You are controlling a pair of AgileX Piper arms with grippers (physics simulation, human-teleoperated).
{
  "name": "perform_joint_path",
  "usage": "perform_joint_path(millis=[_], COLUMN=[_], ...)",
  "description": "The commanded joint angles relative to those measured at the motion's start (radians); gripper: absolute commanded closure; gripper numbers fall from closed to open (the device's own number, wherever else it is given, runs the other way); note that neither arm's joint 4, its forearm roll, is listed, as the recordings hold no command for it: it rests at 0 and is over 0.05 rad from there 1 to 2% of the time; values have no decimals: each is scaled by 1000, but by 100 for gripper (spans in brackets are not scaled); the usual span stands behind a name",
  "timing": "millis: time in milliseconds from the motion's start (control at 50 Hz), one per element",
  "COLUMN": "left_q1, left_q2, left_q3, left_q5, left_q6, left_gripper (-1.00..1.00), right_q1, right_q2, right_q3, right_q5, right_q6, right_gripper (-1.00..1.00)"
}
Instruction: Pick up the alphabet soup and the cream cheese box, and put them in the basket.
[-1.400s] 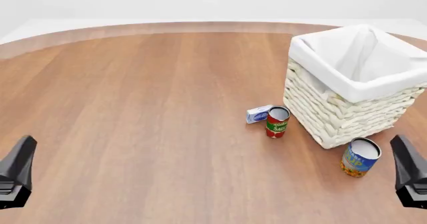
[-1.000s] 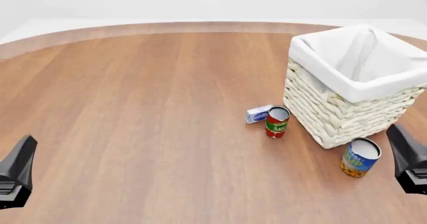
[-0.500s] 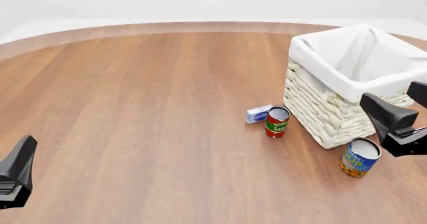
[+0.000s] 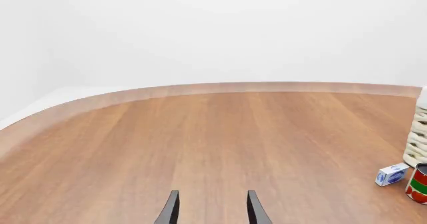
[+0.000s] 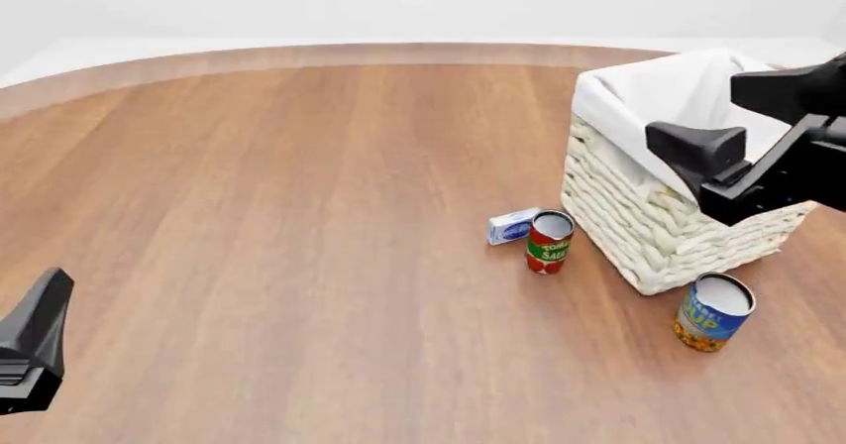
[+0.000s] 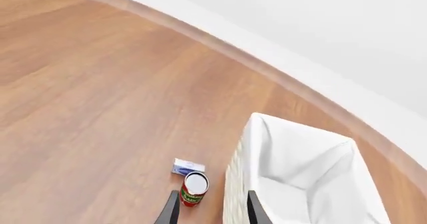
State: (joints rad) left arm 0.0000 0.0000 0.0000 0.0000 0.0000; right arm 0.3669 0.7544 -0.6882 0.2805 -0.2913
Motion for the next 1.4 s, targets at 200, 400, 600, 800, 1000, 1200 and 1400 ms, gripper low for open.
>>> perform_joint_path(millis=[200,400,600,800,1000,1200,1400], left_q1=[0,0,0,0,0,0,0], left_q2=[0,0,0,0,0,0,0], left_q3=[0,0,0,0,0,0,0], left_q5=[0,0,0,0,0,0,0], left_q6=[0,0,0,0,0,0,0], left_gripper=[-100,-100,-100,-100,-100,-100,-100], right_q1=[43,49,54,79,90,90,120], right_q2=[226,321,380,409,409,409,397], right_q3=[-128,-185,-232,-290,-278,-278,-251], right_q5=[-1,-7,-22,4,-3,-3,-5], right_q6=[-184,-294,-344,-386,-401,-401,-399], right_gripper=[-100,-100,-100,-100,-100,-100,-100])
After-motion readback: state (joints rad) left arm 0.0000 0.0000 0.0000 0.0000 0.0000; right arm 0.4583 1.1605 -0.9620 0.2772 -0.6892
